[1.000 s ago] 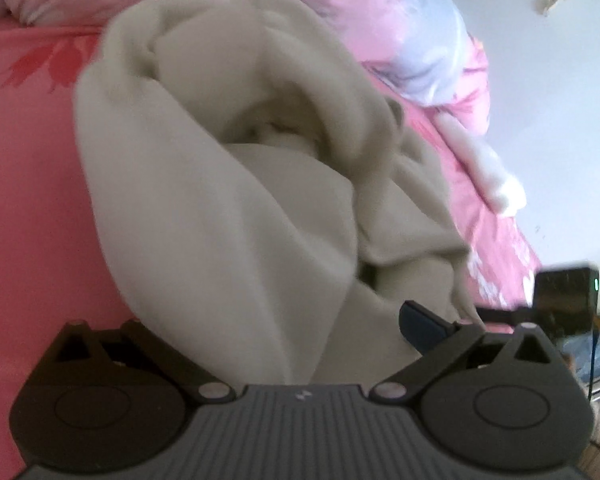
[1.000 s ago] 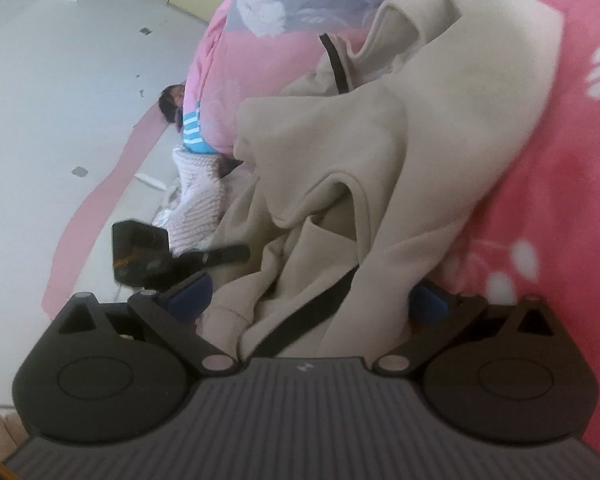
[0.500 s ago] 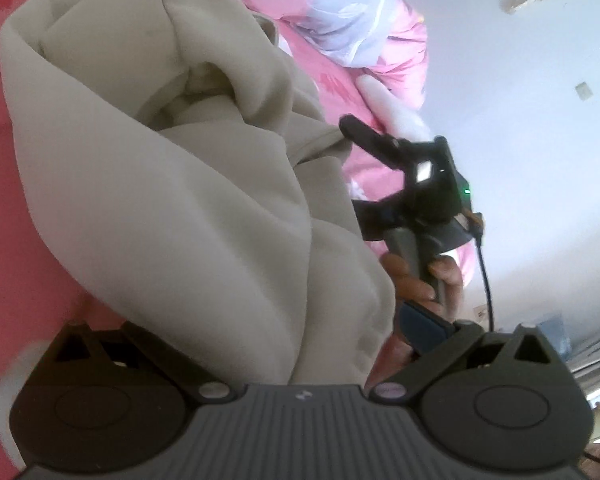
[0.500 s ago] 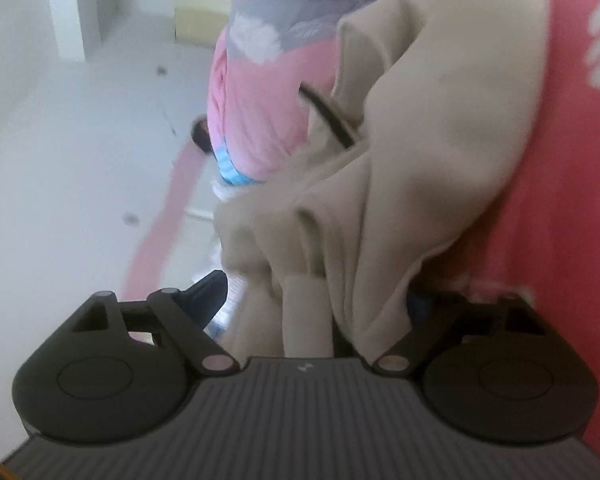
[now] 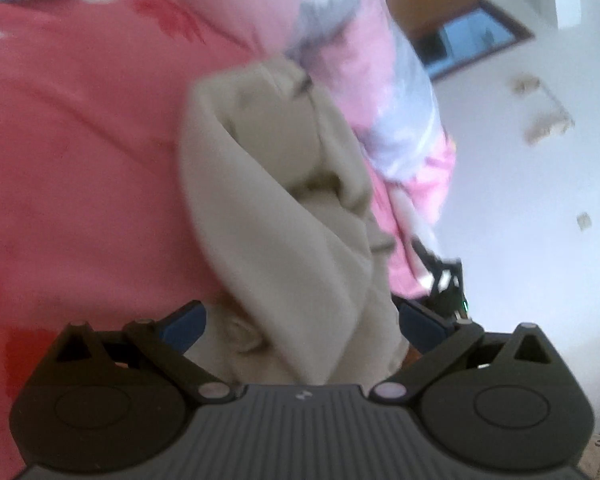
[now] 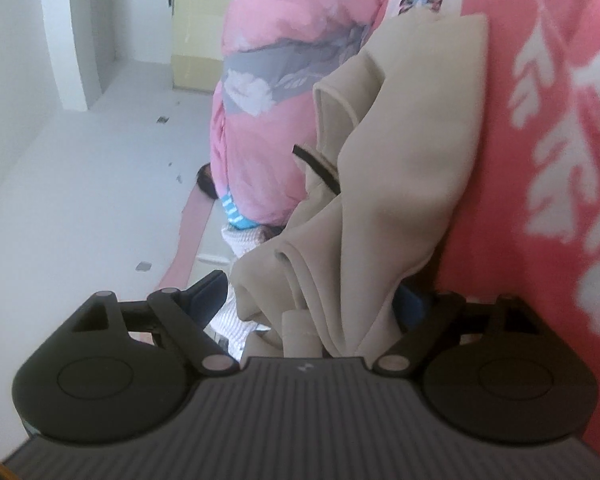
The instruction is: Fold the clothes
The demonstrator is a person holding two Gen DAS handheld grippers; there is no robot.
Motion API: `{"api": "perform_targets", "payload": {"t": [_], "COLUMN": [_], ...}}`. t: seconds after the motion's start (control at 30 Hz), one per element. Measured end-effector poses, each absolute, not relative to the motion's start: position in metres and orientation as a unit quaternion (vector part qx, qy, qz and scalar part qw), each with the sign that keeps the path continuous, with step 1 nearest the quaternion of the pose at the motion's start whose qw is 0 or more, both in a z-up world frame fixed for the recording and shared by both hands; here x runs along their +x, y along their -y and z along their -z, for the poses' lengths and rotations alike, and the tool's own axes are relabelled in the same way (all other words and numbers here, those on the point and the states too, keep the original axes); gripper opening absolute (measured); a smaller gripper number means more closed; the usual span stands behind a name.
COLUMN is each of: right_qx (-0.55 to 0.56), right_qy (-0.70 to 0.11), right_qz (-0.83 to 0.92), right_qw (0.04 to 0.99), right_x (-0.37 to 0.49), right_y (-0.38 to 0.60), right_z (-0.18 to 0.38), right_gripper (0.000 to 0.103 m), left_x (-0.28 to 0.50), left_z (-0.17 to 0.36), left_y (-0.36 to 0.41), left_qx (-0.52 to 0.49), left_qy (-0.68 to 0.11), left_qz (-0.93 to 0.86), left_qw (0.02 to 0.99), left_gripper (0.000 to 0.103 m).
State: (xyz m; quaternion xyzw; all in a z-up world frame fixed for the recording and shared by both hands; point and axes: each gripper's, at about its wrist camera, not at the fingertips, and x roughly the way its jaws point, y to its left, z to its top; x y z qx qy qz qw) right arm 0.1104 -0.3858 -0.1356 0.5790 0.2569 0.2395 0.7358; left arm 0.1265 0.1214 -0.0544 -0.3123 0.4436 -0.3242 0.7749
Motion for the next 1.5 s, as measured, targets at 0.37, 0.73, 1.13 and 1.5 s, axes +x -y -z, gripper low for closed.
{"api": "perform_targets", "payload": {"t": [0.37, 0.73, 1.13, 1.5], "right_qx": [0.396, -0.016, -0.005, 0.071], "right_qy": [-0.213, -0.245, -0.248, -0.149], "right_qz": [-0.141, -0.233, -0.184, 0.027], "right_qw": [0.882, 0.941, 0.951, 0.986], "right_x": [0.055, 0.132, 0.174, 0.149], "right_y": [0.372, 0.204, 0.204, 0.344], "right_z": [0.055, 0.002, -0.007, -0.071], "right_gripper": [0.087, 0.071, 0.012, 0.011], "left_x": [0.131, 0.151, 0.181, 0.181], "left_z": [0.013, 0.039, 0.057, 0.05], "left_y": [-0.08, -0.014, -0.036, -0.04], "left_qx": [-0.135, 0.036, -0.041, -0.046], "left_qy": [-0.298, -0.251, -0.297, -0.288], "left_qz": [0.328, 0.32, 0.329, 0.323], "left_qw": [0.887, 0.913, 0.896, 0.9], "left_gripper": [0.103, 0.086, 0.084, 0.084]}}
